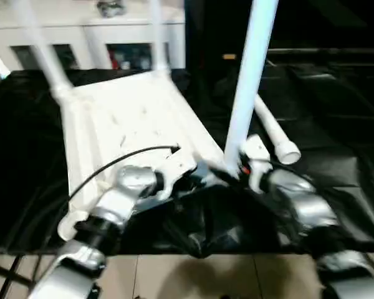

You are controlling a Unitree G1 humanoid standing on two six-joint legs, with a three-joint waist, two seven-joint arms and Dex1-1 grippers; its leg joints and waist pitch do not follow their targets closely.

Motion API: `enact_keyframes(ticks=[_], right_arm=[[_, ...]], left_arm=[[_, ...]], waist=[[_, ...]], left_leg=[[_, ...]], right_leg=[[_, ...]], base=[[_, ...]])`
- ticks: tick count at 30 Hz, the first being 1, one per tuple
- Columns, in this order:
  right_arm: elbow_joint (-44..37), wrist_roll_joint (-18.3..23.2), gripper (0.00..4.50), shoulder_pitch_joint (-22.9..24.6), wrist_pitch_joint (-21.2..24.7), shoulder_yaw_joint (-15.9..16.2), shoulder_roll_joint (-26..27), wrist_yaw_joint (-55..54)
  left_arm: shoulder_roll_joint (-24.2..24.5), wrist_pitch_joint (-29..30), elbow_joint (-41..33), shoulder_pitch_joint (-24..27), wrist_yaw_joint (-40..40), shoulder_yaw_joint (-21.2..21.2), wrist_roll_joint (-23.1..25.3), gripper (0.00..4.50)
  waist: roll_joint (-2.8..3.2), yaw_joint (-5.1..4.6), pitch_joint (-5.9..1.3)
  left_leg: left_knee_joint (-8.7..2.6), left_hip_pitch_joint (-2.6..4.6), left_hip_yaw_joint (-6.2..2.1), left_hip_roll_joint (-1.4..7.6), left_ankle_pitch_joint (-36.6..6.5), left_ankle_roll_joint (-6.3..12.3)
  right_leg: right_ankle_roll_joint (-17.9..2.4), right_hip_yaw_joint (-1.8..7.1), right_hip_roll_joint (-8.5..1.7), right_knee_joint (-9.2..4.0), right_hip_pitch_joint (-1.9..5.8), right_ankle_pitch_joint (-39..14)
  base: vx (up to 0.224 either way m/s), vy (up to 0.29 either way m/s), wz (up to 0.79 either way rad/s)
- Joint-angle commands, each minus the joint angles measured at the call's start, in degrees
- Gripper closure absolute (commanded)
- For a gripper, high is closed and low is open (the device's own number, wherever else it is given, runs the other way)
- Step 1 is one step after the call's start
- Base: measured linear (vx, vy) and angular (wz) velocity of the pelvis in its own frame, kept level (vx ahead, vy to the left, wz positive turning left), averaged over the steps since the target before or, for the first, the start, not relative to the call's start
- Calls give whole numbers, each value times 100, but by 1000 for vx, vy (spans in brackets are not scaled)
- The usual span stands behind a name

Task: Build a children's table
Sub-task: Rotate leg to tighten

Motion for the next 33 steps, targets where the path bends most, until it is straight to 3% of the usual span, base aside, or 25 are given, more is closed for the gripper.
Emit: enact_keyframes(ticks=[1,6,10,19,22,23,25,28,33], right_arm=[[-296,126,90,58,120,246,-74,528],[-637,248,125,173,324,330,-307,1050],[-688,237,166,197,382,397,-382,1213],[-716,202,178,267,451,388,-336,1115],[-487,98,178,190,416,226,-87,434],[-204,-5,178,78,414,50,194,-320],[71,-73,178,-17,385,-125,519,-1096],[447,-69,178,-139,286,-296,995,-1911],[1276,-6,178,-583,184,-749,1664,-3369]], left_arm=[[27,-200,-381,-62,-553,-237,-163,450],[275,-142,-511,-19,-1213,-385,-273,450],[359,-142,-567,16,-1327,-453,-274,450],[303,-151,-500,6,-1155,-366,-198,450],[77,-105,-359,-85,-626,-204,-136,450],[-143,-40,-197,-198,-22,-78,-13,450],[-385,107,-79,-289,632,53,107,450],[-763,463,-80,-301,1433,231,173,450],[-1255,743,-95,-243,2180,342,253,450]], waist=[[-46,14,-413],[-36,83,-428],[-33,120,-422],[-44,119,-425],[-42,101,-411],[-45,93,-412],[-34,27,-396],[-36,-57,-401],[-66,-162,-425]], left_leg=[[-372,-15,6,114,-936,542],[-364,-12,10,132,-807,576],[-372,7,16,128,-893,481],[-368,-14,11,115,-847,458],[-373,-8,13,108,-888,399],[-374,-11,8,96,-940,351],[-383,-2,-3,75,-1069,207],[-374,-26,-9,63,-1051,158],[-354,-61,-5,47,-820,352]], right_leg=[[-1124,288,-287,-350,382,-1550],[-1203,299,-287,-304,374,-1289],[-1184,300,-290,-316,364,-1404],[-1123,294,-291,-324,375,-1458],[-1085,293,-284,-347,355,-1571],[-1035,282,-292,-363,371,-1707],[-880,253,-288,-418,361,-2126],[-789,249,-297,-431,369,-2245],[-941,246,-285,-410,367,-1868]], base=[[0,0,0],[0,0,0],[0,0,0],[0,0,0],[0,0,0],[0,0,0],[0,0,0],[0,0,0],[0,0,0]])
